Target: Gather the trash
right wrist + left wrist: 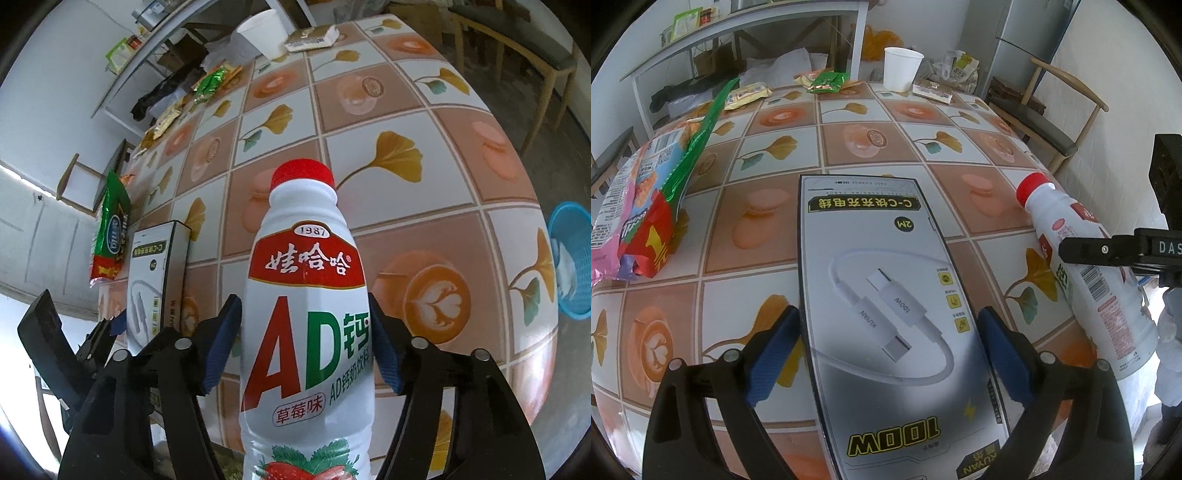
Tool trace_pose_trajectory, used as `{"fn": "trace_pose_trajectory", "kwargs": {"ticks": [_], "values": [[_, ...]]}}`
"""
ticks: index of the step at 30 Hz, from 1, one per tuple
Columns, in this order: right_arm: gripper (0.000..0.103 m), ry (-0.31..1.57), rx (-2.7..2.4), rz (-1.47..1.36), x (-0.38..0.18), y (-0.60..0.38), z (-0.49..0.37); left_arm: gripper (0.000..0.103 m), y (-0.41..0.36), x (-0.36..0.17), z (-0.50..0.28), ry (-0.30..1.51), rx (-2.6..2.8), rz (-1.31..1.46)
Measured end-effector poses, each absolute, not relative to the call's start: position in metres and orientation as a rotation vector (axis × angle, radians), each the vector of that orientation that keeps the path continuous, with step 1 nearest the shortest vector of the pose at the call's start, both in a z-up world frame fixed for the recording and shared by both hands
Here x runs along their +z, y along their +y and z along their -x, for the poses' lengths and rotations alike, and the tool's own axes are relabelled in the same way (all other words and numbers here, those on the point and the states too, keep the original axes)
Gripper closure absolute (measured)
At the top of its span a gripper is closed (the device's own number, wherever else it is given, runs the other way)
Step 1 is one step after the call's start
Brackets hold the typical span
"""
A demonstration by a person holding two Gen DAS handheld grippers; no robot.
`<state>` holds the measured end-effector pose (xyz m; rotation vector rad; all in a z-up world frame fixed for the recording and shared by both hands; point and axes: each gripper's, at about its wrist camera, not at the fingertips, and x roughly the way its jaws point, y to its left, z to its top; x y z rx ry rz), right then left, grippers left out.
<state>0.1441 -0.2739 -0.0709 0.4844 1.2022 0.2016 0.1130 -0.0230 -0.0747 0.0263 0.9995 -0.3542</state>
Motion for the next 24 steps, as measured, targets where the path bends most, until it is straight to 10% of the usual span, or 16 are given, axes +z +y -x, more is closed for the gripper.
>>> {"fn": "trace_pose_trajectory", "kwargs": {"ticks": [24], "values": [[0.046, 1.242, 0.17, -0.474, -0.0681, -0.2748, -0.1409, 0.009, -0.0228, -0.0741, -0.1142, 0.997, -0.352, -0.031]]}}
